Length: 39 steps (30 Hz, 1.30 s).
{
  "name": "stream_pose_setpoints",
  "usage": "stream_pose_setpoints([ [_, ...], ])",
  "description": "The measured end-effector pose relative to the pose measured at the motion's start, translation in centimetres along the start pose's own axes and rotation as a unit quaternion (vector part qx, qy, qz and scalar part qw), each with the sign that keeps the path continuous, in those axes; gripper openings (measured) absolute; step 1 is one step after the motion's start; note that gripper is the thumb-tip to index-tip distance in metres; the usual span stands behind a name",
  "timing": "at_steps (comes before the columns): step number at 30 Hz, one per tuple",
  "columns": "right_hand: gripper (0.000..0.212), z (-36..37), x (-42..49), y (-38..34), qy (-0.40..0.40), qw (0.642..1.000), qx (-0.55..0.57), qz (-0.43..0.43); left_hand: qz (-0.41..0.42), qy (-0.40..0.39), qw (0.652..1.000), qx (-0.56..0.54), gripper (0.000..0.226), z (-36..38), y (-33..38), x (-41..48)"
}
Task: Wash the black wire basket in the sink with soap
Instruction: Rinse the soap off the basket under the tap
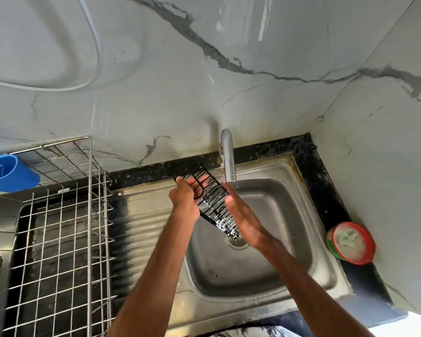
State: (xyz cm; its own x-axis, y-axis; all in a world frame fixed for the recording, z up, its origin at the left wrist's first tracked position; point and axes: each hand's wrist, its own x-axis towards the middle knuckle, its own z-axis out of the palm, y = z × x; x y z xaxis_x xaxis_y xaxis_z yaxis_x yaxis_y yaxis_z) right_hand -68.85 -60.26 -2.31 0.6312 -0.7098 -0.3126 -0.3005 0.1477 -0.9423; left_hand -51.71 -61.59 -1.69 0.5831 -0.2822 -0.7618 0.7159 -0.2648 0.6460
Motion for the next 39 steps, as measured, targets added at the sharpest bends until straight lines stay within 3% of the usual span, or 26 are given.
stream_pose_setpoints([
  [4,0.063,0.7,-1.7,0.9,0.061,0.978,-0.142,-0.14,-0.019,0.023,0.999,-0.038,0.043,0.7,0.0,0.7],
  [8,0.049,0.2,0.5,-1.0,0.159,0.943,-0.245,-0.161,-0.021,0.022,0.998,-0.047,0.043,1.5,0.8,0.7],
  [10,0.05,0.0,2.1,0.3,0.11,0.925,-0.266,-0.248,-0.019,0.029,0.998,-0.046,0.043,1.6,1.0,0.8],
  [11,0.052,0.1,2.9,0.5,0.086,0.93,-0.255,-0.25,-0.022,0.028,0.998,-0.051,0.042,1.5,1.0,0.9],
  [15,0.054,-0.1,3.4,0.4,0.051,0.969,-0.215,-0.111,-0.028,0.006,0.996,-0.087,0.041,0.8,0.7,1.3],
  [18,0.044,-0.9,3.1,2.9,0.064,0.98,-0.161,-0.097,-0.018,-0.011,0.997,-0.081,0.04,0.0,1.3,0.9],
  [22,0.058,-1.8,2.1,5.1,0.049,0.988,-0.147,0.018,-0.004,-0.004,0.998,-0.057,0.048,-0.3,1.7,-0.3],
  [25,0.043,-0.8,1.7,3.6,0.064,0.992,-0.107,-0.017,0.011,0.015,0.999,-0.026,0.051,-0.5,1.5,-1.0],
  [29,0.059,1.5,2.2,-0.2,0.06,0.987,-0.109,-0.103,0.021,0.035,0.998,-0.041,0.051,-0.7,0.8,-0.9],
  [32,0.057,1.6,2.6,-1.3,0.049,0.984,-0.094,-0.144,0.005,0.034,0.998,-0.058,0.052,-1.0,0.8,-0.7],
  [36,0.039,-0.1,3.4,2.1,0.069,0.991,-0.062,-0.099,-0.014,0.041,0.996,-0.079,0.043,-1.4,1.1,-0.3],
  [39,0.041,-1.9,3.9,6.1,0.079,0.993,-0.089,-0.012,-0.025,0.05,0.996,-0.071,0.04,-1.2,1.0,-0.2],
])
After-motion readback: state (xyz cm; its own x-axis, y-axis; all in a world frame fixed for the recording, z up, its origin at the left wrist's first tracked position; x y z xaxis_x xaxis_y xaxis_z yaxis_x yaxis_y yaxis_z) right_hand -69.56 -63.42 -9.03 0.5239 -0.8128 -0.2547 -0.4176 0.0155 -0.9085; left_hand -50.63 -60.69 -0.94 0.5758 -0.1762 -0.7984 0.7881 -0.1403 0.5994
